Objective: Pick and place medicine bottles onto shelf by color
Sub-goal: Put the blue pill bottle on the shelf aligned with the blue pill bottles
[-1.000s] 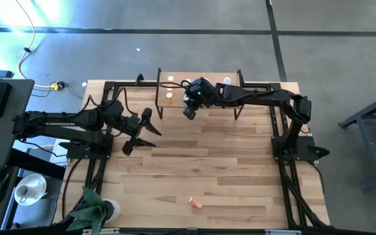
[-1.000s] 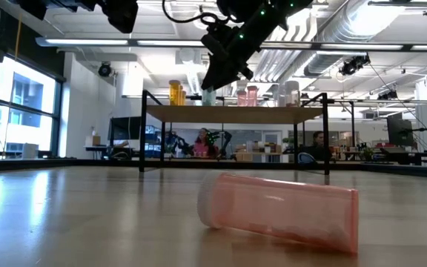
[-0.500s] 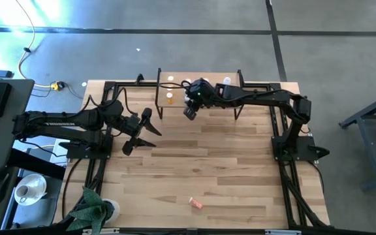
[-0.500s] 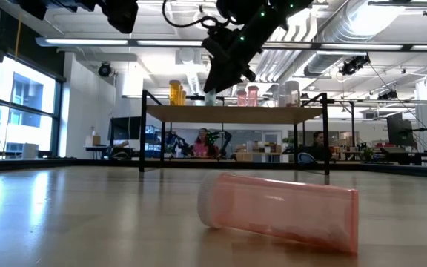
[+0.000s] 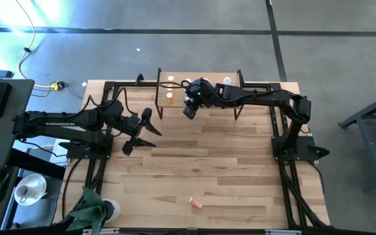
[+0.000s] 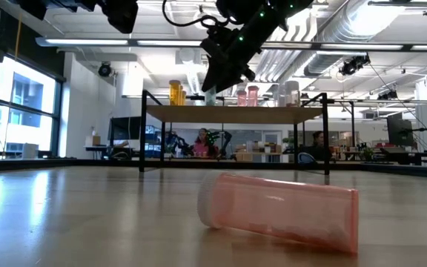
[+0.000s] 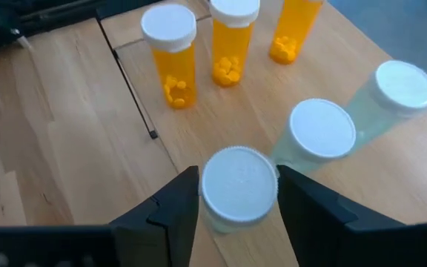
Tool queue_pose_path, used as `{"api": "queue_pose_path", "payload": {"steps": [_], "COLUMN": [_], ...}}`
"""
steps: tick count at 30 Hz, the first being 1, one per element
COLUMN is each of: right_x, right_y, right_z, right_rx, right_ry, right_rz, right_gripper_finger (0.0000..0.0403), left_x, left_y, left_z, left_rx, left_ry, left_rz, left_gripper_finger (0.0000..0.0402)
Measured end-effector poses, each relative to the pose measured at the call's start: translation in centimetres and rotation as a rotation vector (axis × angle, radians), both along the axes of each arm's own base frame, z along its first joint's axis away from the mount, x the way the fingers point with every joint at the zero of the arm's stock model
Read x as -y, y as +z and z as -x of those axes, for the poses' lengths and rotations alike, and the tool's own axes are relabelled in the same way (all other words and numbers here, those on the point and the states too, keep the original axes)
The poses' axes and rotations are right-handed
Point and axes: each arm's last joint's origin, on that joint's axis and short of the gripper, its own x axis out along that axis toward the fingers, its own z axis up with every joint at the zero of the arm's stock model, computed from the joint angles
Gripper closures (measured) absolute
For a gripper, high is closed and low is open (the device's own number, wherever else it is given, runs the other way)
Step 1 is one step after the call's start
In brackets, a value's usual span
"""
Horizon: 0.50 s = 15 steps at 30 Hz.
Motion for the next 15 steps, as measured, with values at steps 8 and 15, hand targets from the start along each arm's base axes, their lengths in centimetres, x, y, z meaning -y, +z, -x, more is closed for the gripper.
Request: {"api": "queue_pose_path", "payload": {"steps": [8,15], "right_x": [0.0,-0.1], "right_y": [0.2,2.0], "right_z": [-0.2,-0.2], "right_rx": [0.027,0.034], "right_ry": [0.006,0.034], "right_rz": [0.004,-0.034], "right_gripper_finger": [0.0219,0.0219], "left_x": [0.0,0.0], "left_y": [0.0,-0.1], "left_z": [0.0,0.0], "left_rx": [0.000,-0.007], "left_ry": [0.000,0.000], "left_rz": [0.000,0.001], "left_gripper_finger": [0.0190,0.0190]}}
